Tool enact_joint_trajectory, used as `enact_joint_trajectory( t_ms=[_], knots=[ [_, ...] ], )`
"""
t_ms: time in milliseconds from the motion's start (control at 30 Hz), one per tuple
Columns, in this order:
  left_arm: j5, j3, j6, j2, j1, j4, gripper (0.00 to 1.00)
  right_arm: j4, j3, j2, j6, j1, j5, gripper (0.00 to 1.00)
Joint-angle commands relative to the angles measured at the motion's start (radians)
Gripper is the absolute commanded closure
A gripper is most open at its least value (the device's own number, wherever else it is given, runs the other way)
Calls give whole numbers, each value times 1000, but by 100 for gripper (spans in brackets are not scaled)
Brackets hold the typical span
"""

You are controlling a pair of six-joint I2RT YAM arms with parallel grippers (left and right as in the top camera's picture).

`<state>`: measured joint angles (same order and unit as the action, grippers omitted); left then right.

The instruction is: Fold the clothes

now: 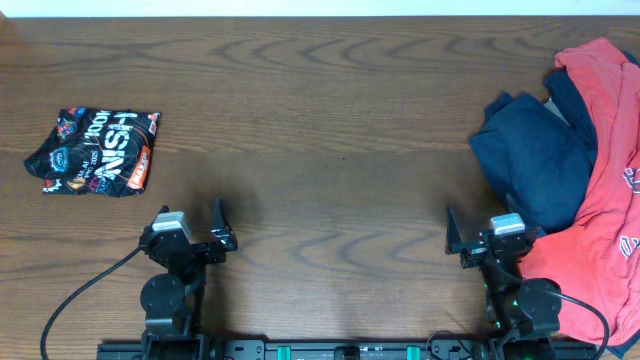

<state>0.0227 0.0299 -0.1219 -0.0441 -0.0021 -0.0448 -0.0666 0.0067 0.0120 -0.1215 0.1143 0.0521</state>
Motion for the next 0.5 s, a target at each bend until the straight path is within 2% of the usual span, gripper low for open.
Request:
enact_joint_trajectory(
  t_ms=[0, 300, 467],
  knots=[
    [-9, -26, 21, -1, -4, -25, 2, -4, -1, -1, 8, -5, 4, 1],
    [-9, -23, 21, -14, -4, -26, 2, -8, 3, 0, 113, -5, -32, 1],
    [-8, 47, 21, -76, -4, -29, 2, -104, 88, 29, 171, -5, -132, 1]
  ],
)
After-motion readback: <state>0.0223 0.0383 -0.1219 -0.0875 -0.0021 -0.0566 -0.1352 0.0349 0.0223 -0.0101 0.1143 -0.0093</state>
